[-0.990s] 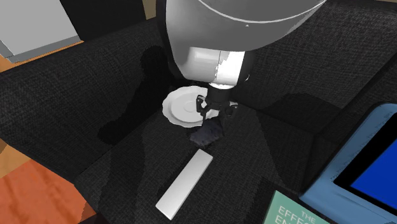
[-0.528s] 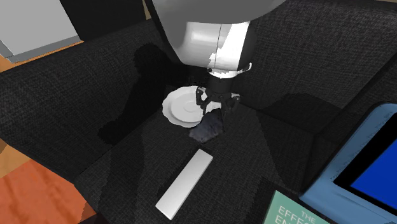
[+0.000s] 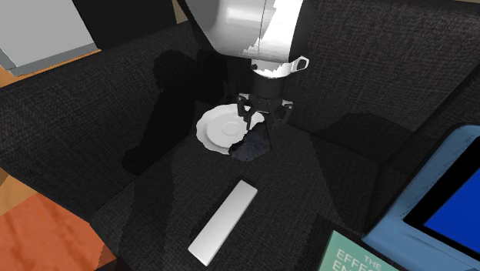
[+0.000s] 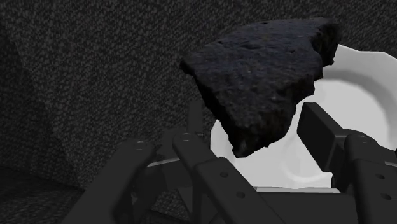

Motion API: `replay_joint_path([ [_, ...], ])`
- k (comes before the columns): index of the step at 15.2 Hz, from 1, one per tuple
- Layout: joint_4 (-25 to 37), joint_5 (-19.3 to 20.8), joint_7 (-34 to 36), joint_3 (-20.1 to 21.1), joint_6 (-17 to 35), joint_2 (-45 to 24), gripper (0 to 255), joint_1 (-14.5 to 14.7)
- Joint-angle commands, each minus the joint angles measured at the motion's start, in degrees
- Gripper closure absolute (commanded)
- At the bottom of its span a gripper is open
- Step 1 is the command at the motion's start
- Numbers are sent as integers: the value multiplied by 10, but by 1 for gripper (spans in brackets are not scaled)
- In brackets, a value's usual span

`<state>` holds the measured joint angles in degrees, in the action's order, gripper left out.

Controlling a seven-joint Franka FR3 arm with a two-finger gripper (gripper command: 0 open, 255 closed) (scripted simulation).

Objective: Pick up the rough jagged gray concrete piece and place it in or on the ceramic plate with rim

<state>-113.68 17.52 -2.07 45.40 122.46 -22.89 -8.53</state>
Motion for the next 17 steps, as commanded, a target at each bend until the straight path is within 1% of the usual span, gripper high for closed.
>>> replay_joint_path([
  [1,3,-6,-4,3,-7,6,255,-3],
  [6,114,34,59,-13,-56,-73,255,84],
  [10,221,58,94,-30,-101,-140,255,159],
  [12,283,78,112,-28,-130,-180,255,191],
  [13,318,92,122,-20,-147,-204,255,204],
  [14,299,82,175,-28,-325,-152,255,183],
  [15,299,83,175,-26,-325,-152,0,182],
  [17,208,128,99,-9,-230,-126,0,151],
])
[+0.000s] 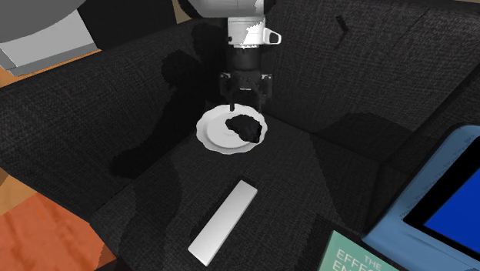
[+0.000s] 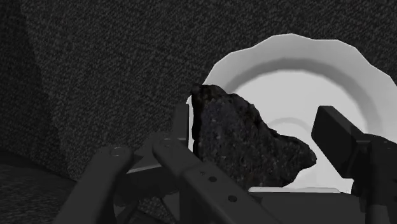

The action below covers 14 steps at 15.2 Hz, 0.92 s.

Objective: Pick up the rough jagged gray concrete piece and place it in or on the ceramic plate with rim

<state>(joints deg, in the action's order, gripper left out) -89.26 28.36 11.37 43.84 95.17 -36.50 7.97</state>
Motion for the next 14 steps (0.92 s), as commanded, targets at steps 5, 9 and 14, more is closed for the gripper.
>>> replay_joint_path([
  [5,-196,150,-184,24,268,31,0,-73],
  [9,-199,170,-174,9,285,12,0,-68],
  [14,-199,187,-165,-5,300,-5,0,-62],
])
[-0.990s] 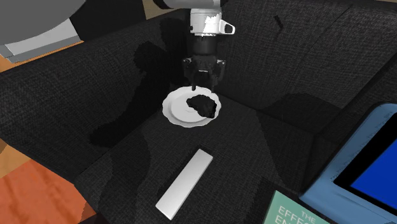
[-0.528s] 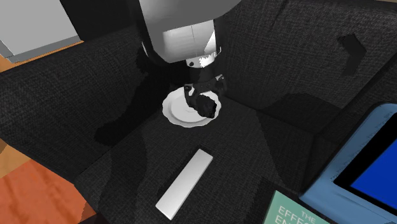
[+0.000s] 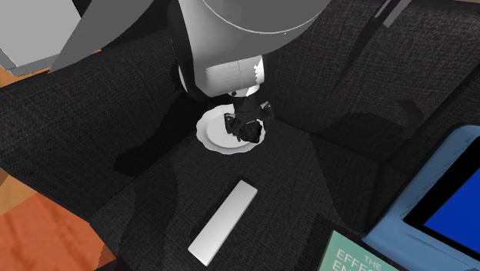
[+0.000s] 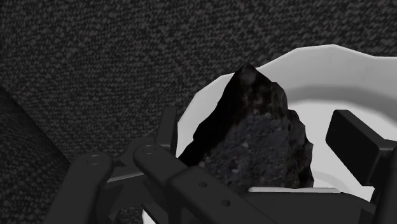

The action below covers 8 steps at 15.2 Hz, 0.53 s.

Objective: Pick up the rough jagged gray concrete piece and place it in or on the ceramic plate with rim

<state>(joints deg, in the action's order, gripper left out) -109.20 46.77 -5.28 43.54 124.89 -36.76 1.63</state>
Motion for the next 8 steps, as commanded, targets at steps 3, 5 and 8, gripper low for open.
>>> replay_joint_path([
  [3,0,3,2,-2,2,-3,0,1],
  [5,0,3,2,-2,2,-3,0,1],
  [8,0,3,2,-2,2,-3,255,1],
])
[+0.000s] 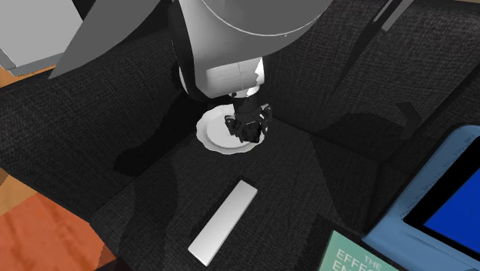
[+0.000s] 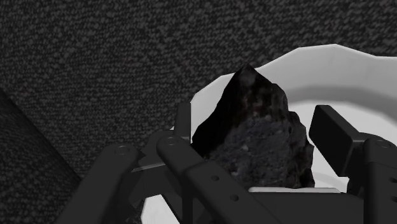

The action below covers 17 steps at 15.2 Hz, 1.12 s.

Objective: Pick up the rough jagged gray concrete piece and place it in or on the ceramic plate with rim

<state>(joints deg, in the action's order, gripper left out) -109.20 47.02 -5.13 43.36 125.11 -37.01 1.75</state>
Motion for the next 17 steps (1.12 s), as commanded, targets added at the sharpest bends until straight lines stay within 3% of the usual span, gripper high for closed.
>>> replay_joint_path([
  [1,0,0,0,0,0,0,255,0],
  [8,0,0,0,0,0,0,255,0],
  [17,0,-44,-32,34,-35,47,255,-25],
])
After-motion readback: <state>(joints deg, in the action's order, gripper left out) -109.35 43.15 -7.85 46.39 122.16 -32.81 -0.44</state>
